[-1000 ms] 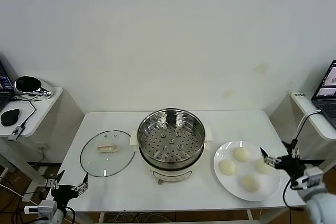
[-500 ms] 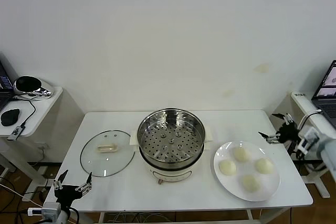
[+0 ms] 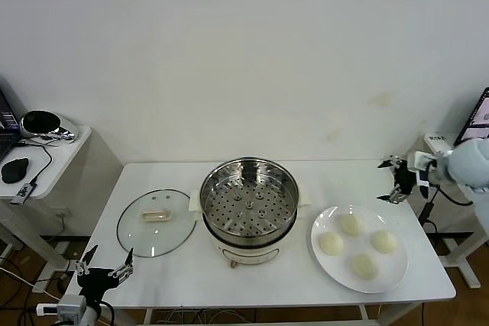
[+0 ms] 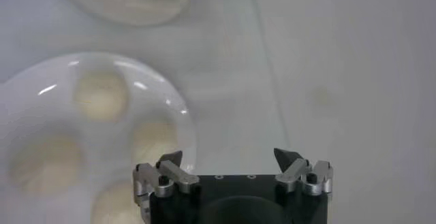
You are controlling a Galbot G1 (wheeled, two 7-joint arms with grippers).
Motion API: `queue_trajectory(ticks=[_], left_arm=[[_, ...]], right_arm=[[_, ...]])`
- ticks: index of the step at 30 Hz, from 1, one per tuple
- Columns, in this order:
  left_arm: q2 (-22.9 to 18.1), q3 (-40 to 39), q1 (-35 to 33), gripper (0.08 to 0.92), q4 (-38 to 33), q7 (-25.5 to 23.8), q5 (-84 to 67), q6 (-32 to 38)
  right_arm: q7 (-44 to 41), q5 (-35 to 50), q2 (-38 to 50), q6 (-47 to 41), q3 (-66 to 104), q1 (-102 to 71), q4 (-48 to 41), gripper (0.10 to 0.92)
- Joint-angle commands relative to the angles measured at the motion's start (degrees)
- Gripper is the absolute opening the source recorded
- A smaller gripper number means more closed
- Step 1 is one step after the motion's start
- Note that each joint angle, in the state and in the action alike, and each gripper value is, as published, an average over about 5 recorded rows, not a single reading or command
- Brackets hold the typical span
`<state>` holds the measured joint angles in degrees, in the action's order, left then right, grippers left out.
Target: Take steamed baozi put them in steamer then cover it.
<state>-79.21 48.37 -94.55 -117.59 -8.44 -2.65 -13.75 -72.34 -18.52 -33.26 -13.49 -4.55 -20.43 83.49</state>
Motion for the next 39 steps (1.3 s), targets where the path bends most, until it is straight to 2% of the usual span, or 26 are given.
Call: queue_trajectory(ticks=[1, 16, 26, 39], left_arm=[[-0.24, -0.01, -0.51, 0.823, -0.27, 0.03, 0.00, 0.00], [-0.16, 0.01, -0.75, 0.823, 0.81, 0.11, 0.11, 0.05], [-0.18, -0.04, -0.66, 0.823, 1.44, 0.05, 0.22, -0.05], [-0.22, -0.14, -0.49, 0.823, 2.23, 0.06, 0.25, -0.01]], right_arm=[[-5.43, -2.91, -0.83, 0.85, -13.30, 9.48, -3.98, 0.823], [-2.60, -10.54, -13.59, 3.28, -11.29, 5.23, -14.44, 0.823], [-3.22, -13.02, -14.88, 3.94, -11.31, 4.24, -16.23, 0.823], [0.91, -13.77, -15.25, 3.45, -10.50, 2.50, -18.19, 0.823]])
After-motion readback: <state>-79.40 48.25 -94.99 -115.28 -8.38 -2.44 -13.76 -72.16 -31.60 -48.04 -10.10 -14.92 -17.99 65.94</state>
